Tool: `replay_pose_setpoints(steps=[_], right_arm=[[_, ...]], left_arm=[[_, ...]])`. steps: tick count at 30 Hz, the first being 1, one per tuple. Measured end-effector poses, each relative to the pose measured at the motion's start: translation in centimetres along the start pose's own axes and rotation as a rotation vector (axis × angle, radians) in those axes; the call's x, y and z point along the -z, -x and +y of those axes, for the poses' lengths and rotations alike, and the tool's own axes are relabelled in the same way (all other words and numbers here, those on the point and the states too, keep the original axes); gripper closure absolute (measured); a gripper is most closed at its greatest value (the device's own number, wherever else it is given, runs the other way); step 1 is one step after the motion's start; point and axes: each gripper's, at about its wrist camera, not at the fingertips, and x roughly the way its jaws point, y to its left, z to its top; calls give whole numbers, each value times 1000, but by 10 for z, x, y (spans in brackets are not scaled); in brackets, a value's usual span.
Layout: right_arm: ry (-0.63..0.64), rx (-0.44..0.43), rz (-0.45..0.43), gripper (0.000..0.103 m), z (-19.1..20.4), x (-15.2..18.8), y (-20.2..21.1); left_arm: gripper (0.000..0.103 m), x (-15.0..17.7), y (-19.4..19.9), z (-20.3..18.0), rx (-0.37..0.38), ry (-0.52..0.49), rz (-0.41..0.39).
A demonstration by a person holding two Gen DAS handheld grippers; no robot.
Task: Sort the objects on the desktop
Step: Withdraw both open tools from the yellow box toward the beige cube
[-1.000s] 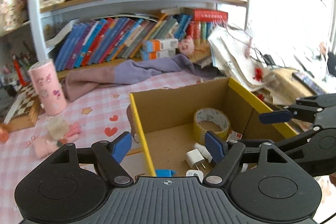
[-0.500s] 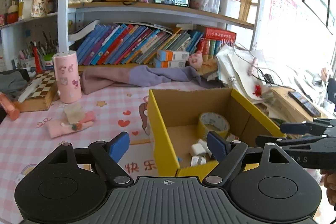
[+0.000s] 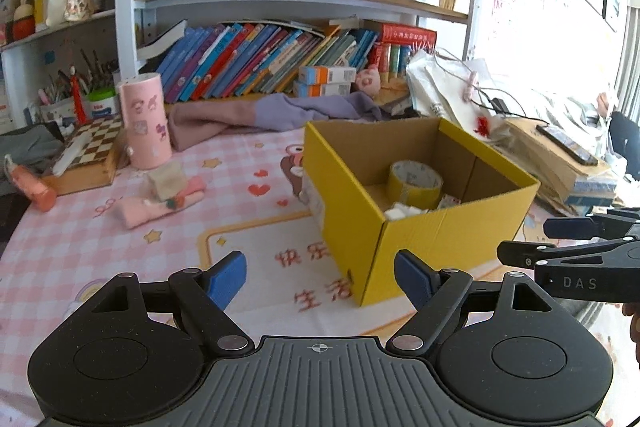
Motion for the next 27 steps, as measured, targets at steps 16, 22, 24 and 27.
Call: replay_pose_setpoints(steps=[16, 22, 24, 27], right_arm=[[-54, -1, 71, 42, 64, 36, 25], [-48, -23, 91, 42, 90, 47, 30], [-48, -32, 97, 42, 97, 51, 30], [-49, -46, 107, 42, 109, 55, 31]], left_arm=[[19, 34, 36, 41, -1, -17, 48], [19, 47, 49, 57, -11, -16, 72], [19, 51, 52, 63, -16, -15, 79], [19, 56, 57, 71, -25, -12, 88]])
